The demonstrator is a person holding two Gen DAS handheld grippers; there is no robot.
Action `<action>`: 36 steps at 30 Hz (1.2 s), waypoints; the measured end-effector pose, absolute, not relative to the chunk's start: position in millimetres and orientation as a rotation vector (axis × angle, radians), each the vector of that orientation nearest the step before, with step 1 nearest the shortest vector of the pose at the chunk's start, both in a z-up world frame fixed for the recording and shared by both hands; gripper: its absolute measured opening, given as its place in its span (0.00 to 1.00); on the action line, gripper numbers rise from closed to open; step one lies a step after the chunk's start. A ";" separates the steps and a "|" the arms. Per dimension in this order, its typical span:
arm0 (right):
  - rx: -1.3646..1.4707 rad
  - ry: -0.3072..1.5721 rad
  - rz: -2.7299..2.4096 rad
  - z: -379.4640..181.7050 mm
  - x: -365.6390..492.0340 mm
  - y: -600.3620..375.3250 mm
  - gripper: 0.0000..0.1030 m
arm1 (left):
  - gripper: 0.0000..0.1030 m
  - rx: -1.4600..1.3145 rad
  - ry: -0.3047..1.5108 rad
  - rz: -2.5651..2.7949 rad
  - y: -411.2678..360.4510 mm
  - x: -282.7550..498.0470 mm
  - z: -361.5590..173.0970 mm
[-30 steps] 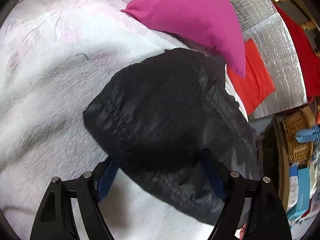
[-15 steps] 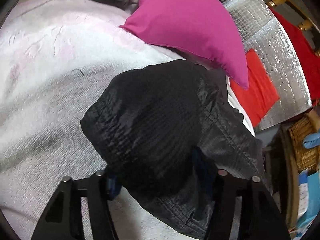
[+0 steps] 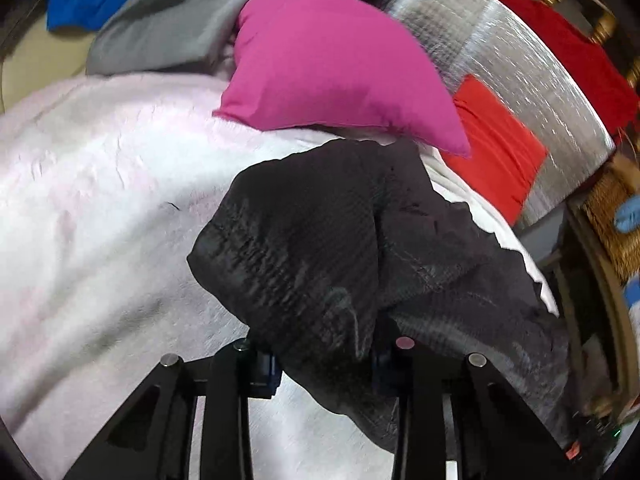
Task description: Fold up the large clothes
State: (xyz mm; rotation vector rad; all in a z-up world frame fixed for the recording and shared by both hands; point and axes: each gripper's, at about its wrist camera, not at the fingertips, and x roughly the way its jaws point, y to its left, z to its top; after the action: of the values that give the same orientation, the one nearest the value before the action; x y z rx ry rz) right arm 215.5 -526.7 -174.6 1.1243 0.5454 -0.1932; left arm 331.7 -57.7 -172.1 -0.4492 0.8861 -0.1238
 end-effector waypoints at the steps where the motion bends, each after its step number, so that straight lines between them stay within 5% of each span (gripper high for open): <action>1: 1.121 0.542 -0.192 -171.9 212.3 -525.7 0.34 | 0.32 -0.428 0.885 -0.124 -58.5 327.8 -170.2; 20: 1.078 0.561 -0.193 -164.4 79.9 -500.3 0.34 | 0.31 -0.102 0.804 -0.135 -50.9 200.7 -163.1; 36: 1.092 0.579 -0.224 -171.5 81.4 -499.6 0.34 | 0.31 -0.060 0.789 -0.157 -51.7 190.8 -166.3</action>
State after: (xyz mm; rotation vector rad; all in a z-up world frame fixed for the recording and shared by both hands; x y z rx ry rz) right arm 81.4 -499.6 -171.5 1.0921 0.5793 -0.2237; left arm 190.8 -51.7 -166.3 -0.0597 0.7891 -0.1571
